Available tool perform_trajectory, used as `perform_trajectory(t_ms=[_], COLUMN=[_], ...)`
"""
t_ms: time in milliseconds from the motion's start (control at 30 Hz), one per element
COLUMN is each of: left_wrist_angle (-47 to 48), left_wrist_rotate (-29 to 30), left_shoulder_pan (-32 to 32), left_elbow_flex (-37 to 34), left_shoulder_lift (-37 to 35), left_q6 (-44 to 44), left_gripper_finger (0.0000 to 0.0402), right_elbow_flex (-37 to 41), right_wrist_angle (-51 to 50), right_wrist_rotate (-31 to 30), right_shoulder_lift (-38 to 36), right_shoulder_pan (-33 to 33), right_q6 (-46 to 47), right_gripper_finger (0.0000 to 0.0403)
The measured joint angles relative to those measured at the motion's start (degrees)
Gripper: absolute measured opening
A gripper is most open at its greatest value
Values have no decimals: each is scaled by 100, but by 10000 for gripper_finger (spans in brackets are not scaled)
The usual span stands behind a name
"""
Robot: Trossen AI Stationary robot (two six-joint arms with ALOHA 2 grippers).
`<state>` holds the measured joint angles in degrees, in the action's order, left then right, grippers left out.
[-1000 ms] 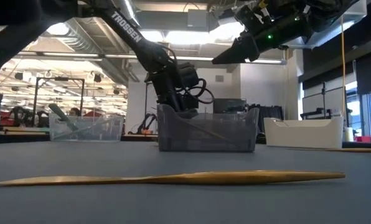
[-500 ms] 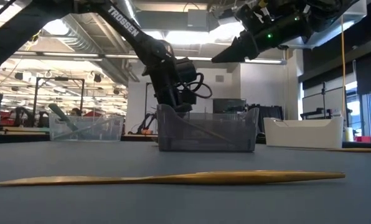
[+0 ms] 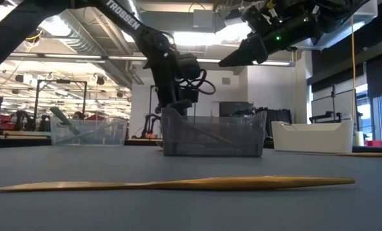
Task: Sort silverware by color (type)
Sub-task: Put the green spoon into the white bin
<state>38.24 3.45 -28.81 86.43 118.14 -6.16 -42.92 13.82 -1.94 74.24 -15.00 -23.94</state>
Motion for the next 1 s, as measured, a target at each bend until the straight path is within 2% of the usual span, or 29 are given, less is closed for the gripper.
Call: perform_trajectory(t_ms=[133,367,500,633,800,1000], left_wrist_angle=[143,46,-89,-297,-990,-1021], left_wrist_rotate=[-11,-238,-183,14,-232,-364], left_shoulder_pan=[-3,-3,15,7,-57,-34], left_elbow_flex=[0,-2,-74,-398,-770,-778], left_shoulder_lift=[3,51,49,24,5,-7], left_q6=[46,97,111,160,161,127], left_gripper_finger=[21,102,131,137,137,137], right_elbow_flex=[0,0,0,0,0,0], right_wrist_angle=[-5,-41,-39,-36,-36,-6], right_wrist_rotate=[1,1,-1,0,-1,0], right_shoulder_lift=[0,0,0,0,0,0], right_shoulder_pan=[0,0,-2,-2,-2,-2], right_q6=[108,117,117,117,117,117], right_gripper_finger=[175,175,175,175,175,175])
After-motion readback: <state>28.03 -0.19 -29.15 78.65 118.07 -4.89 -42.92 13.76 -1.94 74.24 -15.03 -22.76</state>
